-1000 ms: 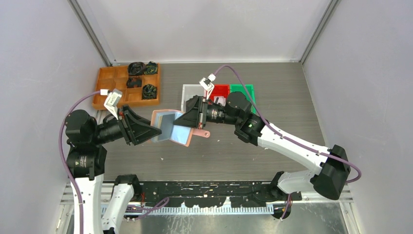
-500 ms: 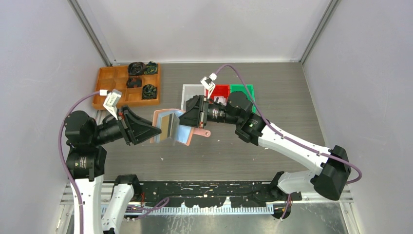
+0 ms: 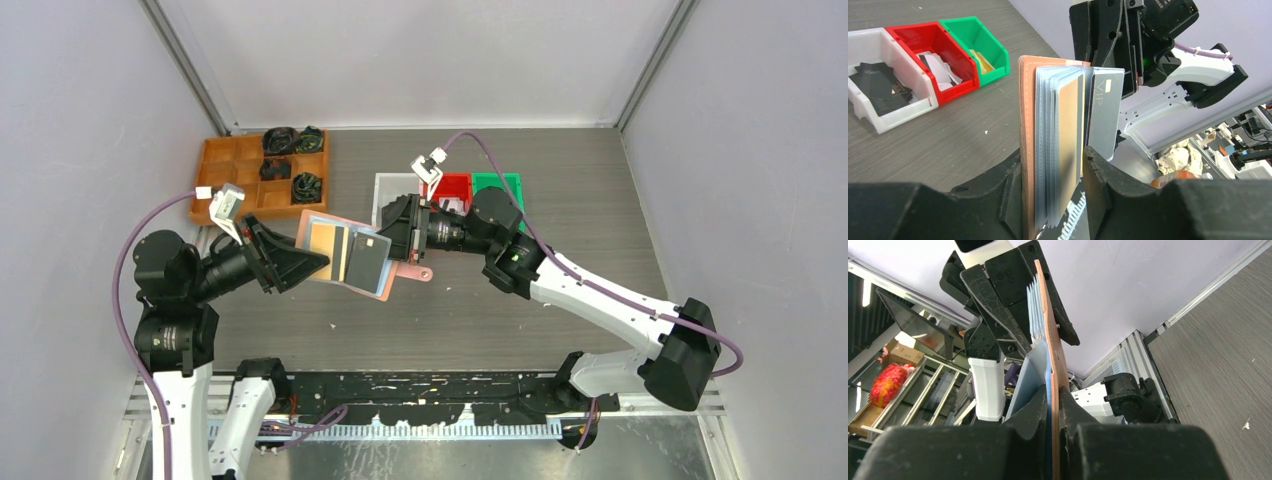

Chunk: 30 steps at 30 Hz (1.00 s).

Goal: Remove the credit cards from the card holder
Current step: Remove the credit card from the card holder.

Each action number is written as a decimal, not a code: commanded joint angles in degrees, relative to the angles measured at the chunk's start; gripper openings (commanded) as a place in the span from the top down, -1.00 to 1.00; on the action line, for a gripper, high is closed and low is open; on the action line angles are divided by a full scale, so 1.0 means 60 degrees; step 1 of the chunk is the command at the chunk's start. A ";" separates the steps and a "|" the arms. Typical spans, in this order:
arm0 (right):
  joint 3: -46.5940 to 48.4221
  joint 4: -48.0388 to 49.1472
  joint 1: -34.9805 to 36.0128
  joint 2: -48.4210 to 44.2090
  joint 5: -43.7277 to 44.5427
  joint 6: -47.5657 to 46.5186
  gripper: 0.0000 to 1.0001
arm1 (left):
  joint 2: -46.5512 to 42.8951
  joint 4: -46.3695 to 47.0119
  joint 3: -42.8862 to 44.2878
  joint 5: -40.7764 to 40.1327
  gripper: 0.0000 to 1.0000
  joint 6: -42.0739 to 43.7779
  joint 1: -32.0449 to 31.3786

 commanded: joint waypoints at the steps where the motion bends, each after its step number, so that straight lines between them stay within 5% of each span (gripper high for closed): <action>1: 0.0392 0.1198 0.0079 -0.0219 -0.0213 0.0276 0.99 | -0.0074 0.0582 0.0217 0.0616 0.22 -0.0233 0.0028; 10: 0.0383 0.1488 0.0117 0.0053 -0.0420 0.0411 0.94 | 0.0057 0.2272 -0.0088 0.1768 0.76 -0.1909 0.0029; 13: 0.0444 0.0999 0.0058 -0.0083 -0.0417 0.0063 0.66 | 0.0056 0.2183 -0.0077 0.1457 0.84 -0.1749 0.0041; 15: 0.0542 0.0301 -0.0093 -0.0289 -0.0328 -0.0378 0.27 | 0.0065 0.1788 0.0035 0.1053 0.89 -0.1358 0.0031; 21: 0.0839 -0.2219 -0.1413 -0.1278 0.0217 -0.1433 -0.31 | 0.0023 0.0979 0.0206 0.0142 0.99 -0.0559 0.0027; 25: 0.1430 -0.4328 -0.2206 -0.1955 0.1292 -0.2531 -0.41 | -0.0130 0.0701 0.0108 -0.0473 1.00 -0.0207 0.0035; 30: 0.1619 -0.3772 -0.2259 -0.2072 0.0776 -0.1952 -0.37 | -0.0215 0.0878 -0.0102 -0.0576 1.00 -0.0335 0.0028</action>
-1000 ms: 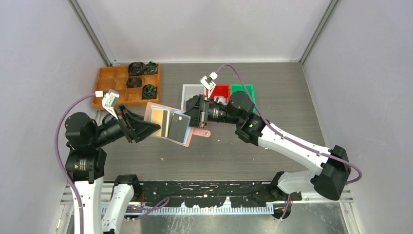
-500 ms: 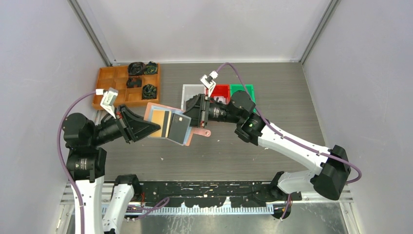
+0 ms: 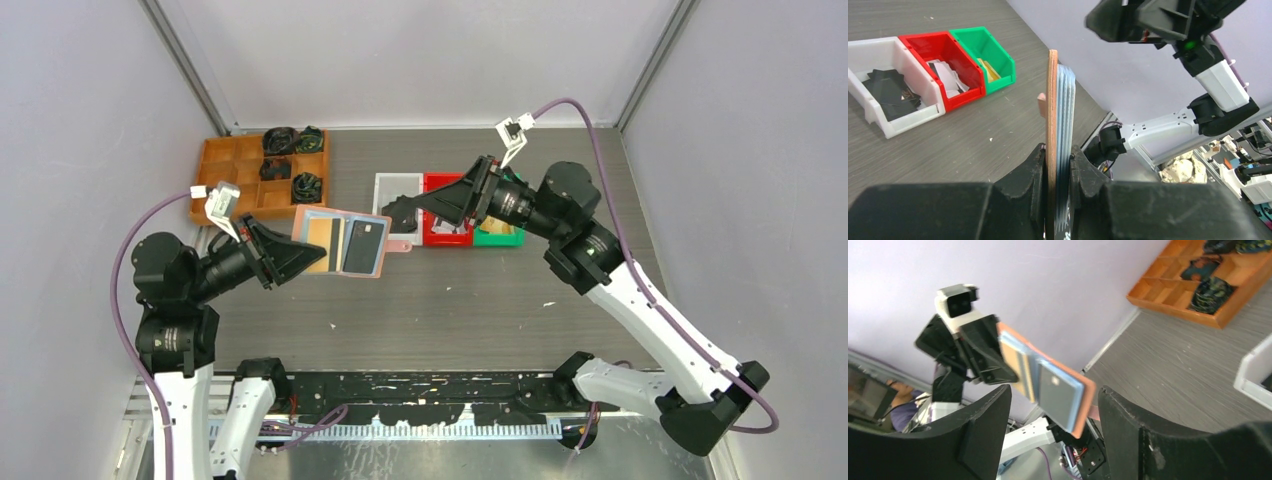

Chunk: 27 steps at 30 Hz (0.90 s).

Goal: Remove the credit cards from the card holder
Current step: Remove the credit card from the card holder.

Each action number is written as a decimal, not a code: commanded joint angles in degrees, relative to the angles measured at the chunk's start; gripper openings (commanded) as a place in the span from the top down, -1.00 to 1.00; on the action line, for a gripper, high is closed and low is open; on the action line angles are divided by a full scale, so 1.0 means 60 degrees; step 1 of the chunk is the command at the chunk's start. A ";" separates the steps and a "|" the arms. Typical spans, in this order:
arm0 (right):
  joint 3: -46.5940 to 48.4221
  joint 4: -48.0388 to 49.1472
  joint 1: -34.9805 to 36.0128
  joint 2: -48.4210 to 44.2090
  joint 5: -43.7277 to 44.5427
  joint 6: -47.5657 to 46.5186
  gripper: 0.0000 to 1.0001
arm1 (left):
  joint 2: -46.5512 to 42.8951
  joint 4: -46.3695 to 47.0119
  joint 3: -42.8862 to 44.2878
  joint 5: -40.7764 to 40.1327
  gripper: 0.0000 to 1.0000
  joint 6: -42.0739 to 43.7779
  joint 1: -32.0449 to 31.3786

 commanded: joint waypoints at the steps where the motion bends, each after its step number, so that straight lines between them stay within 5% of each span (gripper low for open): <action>1: 0.0478 0.0485 0.0111 -0.0068 -0.0598 0.0330 -0.35 | -0.0166 0.0375 -0.0011 -0.0362 1.00 0.0131 0.0001; 10: 0.0384 0.2475 0.2160 0.0977 -0.1263 0.1006 -0.19 | -0.0048 0.0901 -0.0186 -0.0264 1.00 -0.0513 0.0013; 27: 0.0230 0.3672 0.2626 0.2429 -0.1682 0.1613 -0.04 | 0.0056 0.1860 -0.0306 0.0757 1.00 -0.1855 0.0010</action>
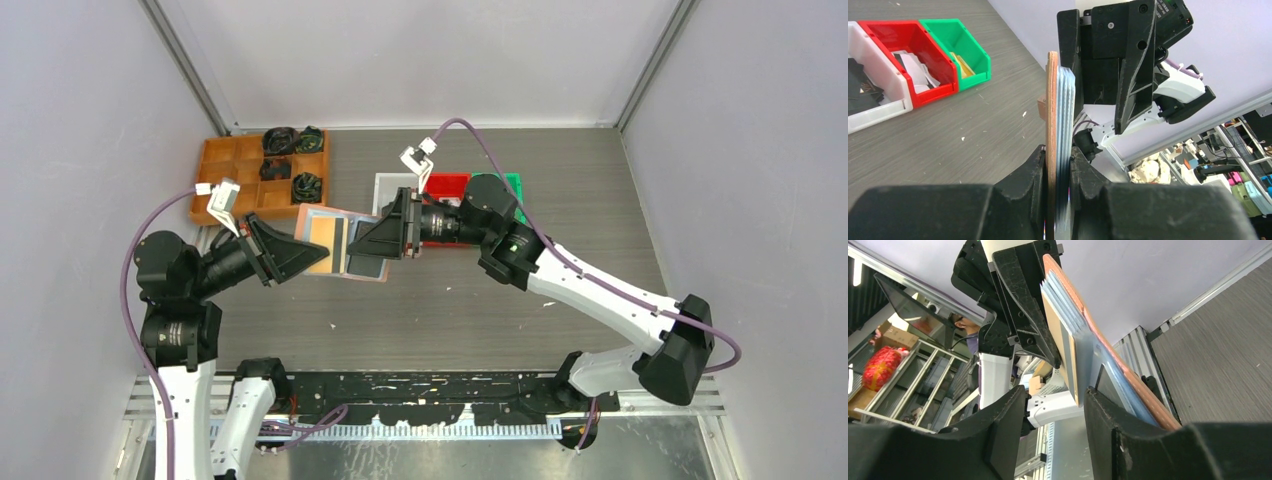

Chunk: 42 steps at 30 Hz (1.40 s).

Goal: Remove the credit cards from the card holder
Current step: Remove the credit card from the card holder.

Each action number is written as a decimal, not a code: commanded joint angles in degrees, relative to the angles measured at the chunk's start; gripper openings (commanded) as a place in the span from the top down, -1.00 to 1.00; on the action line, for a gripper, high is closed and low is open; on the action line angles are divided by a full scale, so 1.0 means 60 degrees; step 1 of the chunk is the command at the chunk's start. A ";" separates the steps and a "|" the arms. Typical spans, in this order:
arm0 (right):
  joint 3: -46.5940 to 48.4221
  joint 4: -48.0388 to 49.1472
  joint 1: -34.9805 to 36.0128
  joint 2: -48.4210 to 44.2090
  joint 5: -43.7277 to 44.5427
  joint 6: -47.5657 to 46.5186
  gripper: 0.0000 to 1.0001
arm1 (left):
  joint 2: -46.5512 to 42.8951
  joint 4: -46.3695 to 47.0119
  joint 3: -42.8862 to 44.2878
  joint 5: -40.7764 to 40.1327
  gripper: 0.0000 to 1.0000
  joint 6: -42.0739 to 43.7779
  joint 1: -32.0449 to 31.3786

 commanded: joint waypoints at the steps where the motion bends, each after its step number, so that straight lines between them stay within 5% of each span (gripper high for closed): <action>1: 0.0139 0.0951 0.0172 0.0267 -0.0208 0.0231 -0.02 | 0.0027 0.0905 0.0035 0.0347 1.00 -0.0316 0.0001; 9: 0.0317 0.1297 0.0327 0.0708 -0.0300 0.0461 0.27 | -0.0023 0.0912 0.0010 0.0453 0.98 -0.0374 0.0001; 18: -0.0293 0.2566 0.0321 0.0490 -0.0436 0.0983 0.97 | 0.0014 0.0950 -0.0073 0.0649 0.72 -0.0462 -0.0008; 42: -0.1576 0.2570 0.0000 -0.0453 -0.0076 0.0950 0.99 | 0.0126 0.1315 0.0054 0.0642 0.60 -0.0964 0.0003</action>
